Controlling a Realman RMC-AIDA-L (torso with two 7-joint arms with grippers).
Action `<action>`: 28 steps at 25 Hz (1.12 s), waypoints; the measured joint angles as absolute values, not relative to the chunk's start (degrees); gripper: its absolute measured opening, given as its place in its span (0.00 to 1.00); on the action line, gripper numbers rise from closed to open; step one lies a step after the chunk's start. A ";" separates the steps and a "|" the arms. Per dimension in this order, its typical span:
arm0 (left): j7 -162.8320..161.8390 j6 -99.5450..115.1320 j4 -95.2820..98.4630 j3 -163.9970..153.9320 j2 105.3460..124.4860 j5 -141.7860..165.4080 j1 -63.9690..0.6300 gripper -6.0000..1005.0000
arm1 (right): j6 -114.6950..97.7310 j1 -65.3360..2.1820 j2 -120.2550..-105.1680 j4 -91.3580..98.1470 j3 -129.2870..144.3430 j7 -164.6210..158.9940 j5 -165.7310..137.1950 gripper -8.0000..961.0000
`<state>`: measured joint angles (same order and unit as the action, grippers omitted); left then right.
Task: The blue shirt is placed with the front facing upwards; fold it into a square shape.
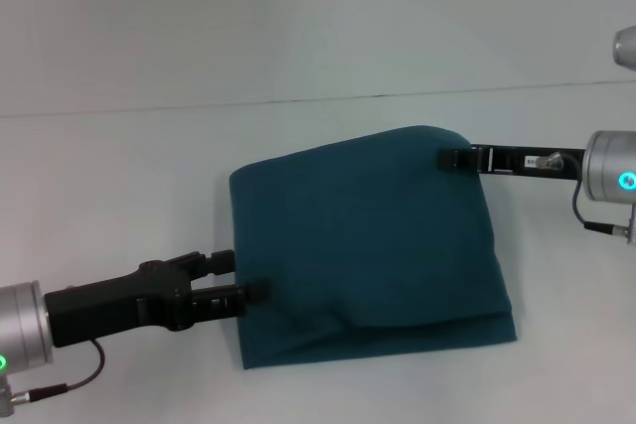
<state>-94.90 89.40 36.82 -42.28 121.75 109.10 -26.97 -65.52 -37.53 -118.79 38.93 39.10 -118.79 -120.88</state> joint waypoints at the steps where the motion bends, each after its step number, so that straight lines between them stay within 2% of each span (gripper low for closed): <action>1: -94.92 89.39 36.82 -42.27 121.75 109.08 -26.98 0.96 | -65.63 -37.37 -118.72 39.22 39.10 -119.05 -120.92 0.04; 15: -95.60 88.71 36.82 -42.28 121.82 109.05 -27.13 0.96 | -67.72 -35.58 -117.86 40.13 39.18 -121.92 -121.20 0.04; 28: -95.76 88.18 36.82 -42.28 121.64 109.06 -27.59 0.96 | -74.61 -34.47 -115.40 41.69 38.60 -125.54 -120.70 0.04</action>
